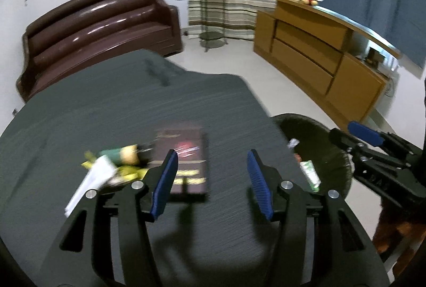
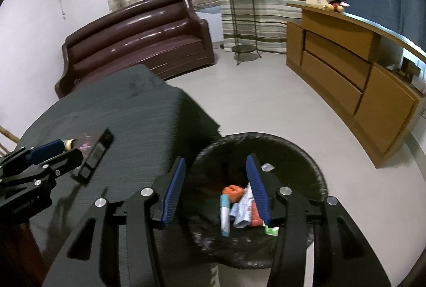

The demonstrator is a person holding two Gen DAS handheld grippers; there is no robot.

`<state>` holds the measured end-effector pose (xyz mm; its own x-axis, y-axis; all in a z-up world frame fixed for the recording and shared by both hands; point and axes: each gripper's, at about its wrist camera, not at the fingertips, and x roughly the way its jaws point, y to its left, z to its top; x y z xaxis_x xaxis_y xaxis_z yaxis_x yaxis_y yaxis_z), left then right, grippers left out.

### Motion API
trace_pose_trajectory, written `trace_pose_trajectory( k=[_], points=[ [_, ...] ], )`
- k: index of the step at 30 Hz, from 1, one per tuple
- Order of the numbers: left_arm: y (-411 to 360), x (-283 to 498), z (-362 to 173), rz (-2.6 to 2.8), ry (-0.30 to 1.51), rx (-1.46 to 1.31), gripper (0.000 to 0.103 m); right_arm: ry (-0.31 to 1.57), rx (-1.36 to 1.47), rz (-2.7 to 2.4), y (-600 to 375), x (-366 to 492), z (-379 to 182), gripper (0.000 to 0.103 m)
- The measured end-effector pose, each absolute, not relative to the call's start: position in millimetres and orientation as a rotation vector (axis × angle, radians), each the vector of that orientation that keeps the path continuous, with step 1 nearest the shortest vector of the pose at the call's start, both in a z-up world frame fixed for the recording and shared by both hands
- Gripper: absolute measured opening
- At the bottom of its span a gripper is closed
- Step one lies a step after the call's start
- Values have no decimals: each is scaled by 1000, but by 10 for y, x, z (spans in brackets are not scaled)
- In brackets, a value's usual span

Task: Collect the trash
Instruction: 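Move both tools back over the remaining trash on the table, then grasp the white paper tube with the left tool and lift it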

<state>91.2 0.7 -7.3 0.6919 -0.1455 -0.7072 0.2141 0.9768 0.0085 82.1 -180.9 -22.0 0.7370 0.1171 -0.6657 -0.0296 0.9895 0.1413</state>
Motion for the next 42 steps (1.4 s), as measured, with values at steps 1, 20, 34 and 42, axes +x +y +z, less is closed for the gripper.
trace_pose_trajectory(
  k=[1, 20, 34, 42],
  points=[
    [108, 890, -72, -184, 783, 86, 53, 739, 120, 89, -1752, 819, -213, 48],
    [1297, 736, -193, -1, 826, 26, 54, 751, 56, 212, -882, 837, -119, 50],
    [1334, 917, -325, -69, 870, 59, 54, 780, 38, 234, -642, 951, -175, 50],
    [1285, 962, -398, -146, 912, 66, 25, 794, 43, 249, -619, 983, -215, 51]
  ],
)
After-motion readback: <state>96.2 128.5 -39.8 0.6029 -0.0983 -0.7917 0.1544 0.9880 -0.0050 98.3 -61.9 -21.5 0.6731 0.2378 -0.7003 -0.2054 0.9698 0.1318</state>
